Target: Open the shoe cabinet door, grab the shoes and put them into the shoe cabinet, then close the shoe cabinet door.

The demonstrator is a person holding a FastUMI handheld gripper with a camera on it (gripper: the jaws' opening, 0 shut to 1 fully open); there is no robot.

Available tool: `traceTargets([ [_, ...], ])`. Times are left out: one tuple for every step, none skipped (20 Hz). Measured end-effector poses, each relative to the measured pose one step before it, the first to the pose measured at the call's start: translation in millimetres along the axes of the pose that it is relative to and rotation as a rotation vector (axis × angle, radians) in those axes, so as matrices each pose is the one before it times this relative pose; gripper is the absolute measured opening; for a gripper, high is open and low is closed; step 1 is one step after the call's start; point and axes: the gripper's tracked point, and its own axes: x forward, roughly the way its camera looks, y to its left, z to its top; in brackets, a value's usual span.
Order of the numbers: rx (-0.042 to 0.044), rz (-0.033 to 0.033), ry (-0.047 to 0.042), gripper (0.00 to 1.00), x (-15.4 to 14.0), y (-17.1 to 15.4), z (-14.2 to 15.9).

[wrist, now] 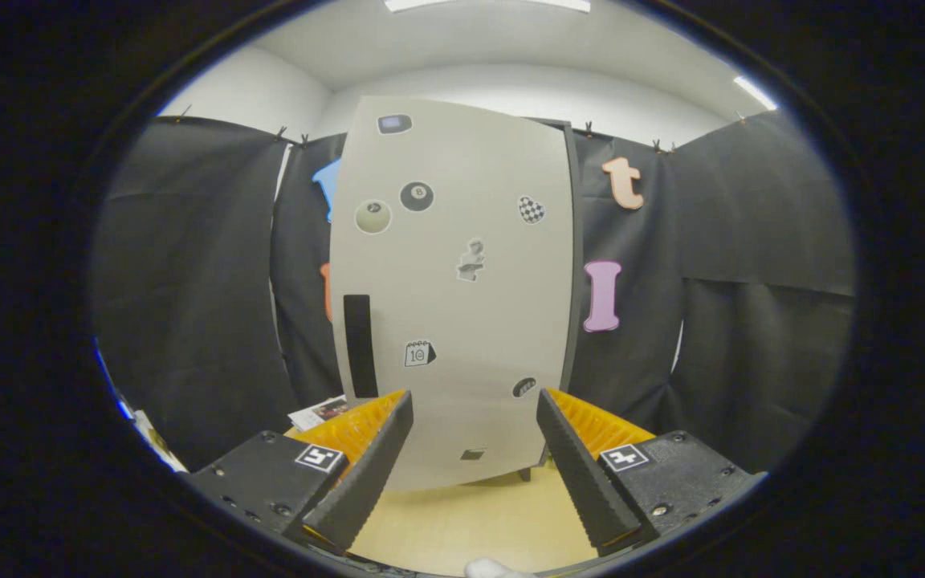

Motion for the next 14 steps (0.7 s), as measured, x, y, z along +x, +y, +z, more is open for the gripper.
traceTargets([
  [0.00375,-0.00373,0.00835,1.0,-5.03,-3.29,-4.51],
  [0.00275,-0.00539,0.00723,1.0,-5.29,-2.99,-4.61],
  [-0.00254,-0.00626,0.00196,1.0,-5.92,-2.99,-2.43],
  [-0.00508,-0.00628,0.00506,1.0,-6.65,-3.0,-2.69],
  [-0.00351,-0.00555,0.00106,1.0,-4.94,-2.55,-1.46],
  [-0.00345,-0.00534,-0.00032,1.0,-1.85,-2.21,-0.84],
  [-0.00004,-0.00902,0.00032,1.0,-3.77,-2.86,-1.03],
  [0.00158,-0.00315,-0.00211,1.0,-1.73,-1.26,-0.13],
  [0.00164,-0.0022,0.0008,1.0,-2.99,-1.29,-0.5],
  [0.00158,-0.00241,-0.00115,1.0,-0.96,-1.19,0.32],
  [-0.00024,-0.00276,0.00051,1.0,-1.88,-1.57,0.26],
  [0.00065,-0.00006,-0.00024,1.0,0.03,-0.41,0.13],
  [-0.00046,0.00101,0.00057,1.0,-0.98,-0.14,0.04],
  [-0.00036,-0.00057,-0.00079,1.0,0.42,-0.28,0.23],
])
